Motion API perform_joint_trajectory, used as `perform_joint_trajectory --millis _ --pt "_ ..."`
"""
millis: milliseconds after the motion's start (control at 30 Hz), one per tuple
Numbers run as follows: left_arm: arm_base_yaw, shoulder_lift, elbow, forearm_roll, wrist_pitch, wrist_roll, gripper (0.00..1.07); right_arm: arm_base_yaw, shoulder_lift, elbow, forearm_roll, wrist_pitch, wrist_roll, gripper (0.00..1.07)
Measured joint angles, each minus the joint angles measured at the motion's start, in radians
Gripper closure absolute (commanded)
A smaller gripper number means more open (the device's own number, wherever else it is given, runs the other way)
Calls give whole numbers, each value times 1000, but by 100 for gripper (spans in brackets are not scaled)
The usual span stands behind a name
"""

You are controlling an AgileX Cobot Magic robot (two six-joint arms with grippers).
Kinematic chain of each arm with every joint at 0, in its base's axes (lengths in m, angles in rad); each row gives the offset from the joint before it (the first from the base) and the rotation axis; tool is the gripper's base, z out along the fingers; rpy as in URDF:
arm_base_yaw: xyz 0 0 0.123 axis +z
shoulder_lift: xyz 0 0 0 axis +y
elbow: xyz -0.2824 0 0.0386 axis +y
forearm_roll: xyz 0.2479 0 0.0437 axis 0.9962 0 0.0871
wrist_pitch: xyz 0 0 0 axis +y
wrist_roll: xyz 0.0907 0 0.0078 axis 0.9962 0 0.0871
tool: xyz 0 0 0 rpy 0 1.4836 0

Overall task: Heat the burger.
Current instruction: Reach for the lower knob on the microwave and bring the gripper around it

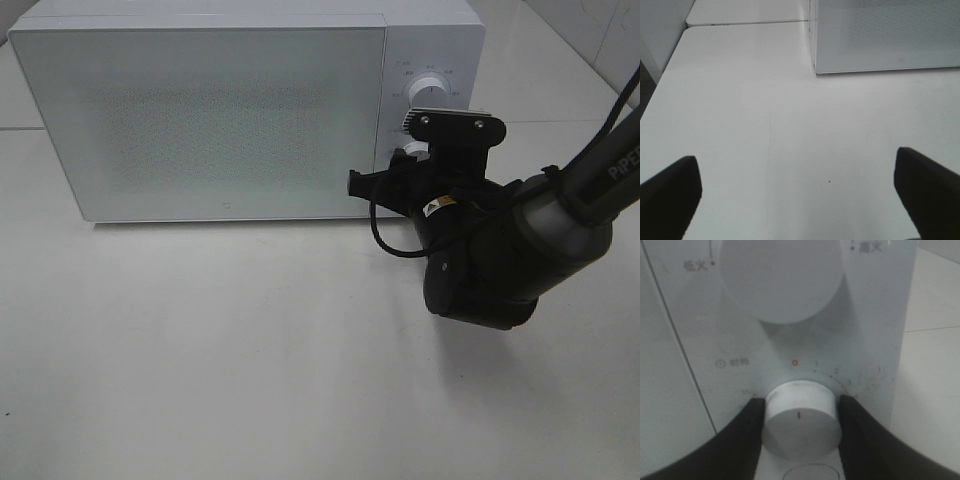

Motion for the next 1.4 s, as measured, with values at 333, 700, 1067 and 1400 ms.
perform_joint_trajectory --millis 333,700,1067,1400 --pt "0 0 0 0 0 0 7 0 0 4 -18 -4 257 99" --pt "0 0 0 0 0 0 7 0 0 7 -20 -4 583 99" --pt "0 0 0 0 0 0 7 1 0 7 -16 -4 795 107" --pt "0 0 0 0 0 0 7 4 -1 6 3 -7 998 107"
